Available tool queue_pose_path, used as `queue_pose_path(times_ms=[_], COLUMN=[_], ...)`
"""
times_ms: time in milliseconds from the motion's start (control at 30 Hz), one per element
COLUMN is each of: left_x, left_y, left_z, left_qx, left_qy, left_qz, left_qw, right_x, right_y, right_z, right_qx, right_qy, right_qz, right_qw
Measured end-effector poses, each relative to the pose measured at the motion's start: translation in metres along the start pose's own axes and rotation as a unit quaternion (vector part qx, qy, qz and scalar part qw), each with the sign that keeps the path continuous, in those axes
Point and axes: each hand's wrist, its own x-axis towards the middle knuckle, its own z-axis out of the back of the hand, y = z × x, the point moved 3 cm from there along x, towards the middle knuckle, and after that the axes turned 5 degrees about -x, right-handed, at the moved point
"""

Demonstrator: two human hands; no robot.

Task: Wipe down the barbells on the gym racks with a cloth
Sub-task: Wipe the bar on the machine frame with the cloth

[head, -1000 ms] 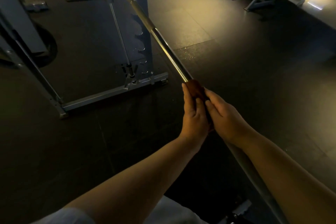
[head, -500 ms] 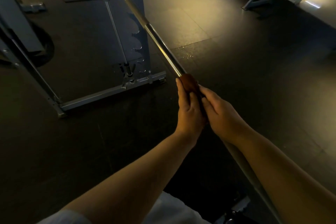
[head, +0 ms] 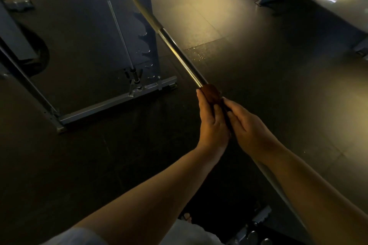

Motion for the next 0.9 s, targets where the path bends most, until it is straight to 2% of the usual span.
queue_pose_path(times_ms=[133, 367, 633, 900], left_x=[-0.004, 0.032, -0.019, 0.012], left_y=[-0.002, -0.03, 0.011, -0.028], left_z=[0.006, 0.014, 0.004, 0.007], left_qx=[0.023, 0.012, 0.055, 0.044], left_qy=[0.048, -0.01, 0.074, -0.032], left_qz=[0.013, 0.001, 0.024, 0.034], left_qw=[0.999, 1.0, 0.995, 0.998], right_x=[-0.002, 0.003, 0.0, -0.003], right_y=[0.003, 0.001, -0.006, -0.002], right_z=[-0.002, -0.002, -0.004, -0.006], right_qx=[-0.003, -0.072, -0.012, -0.044], right_qy=[-0.007, -0.042, -0.03, -0.037], right_qz=[-0.002, -0.017, -0.016, 0.001], right_qw=[1.0, 0.996, 0.999, 0.998])
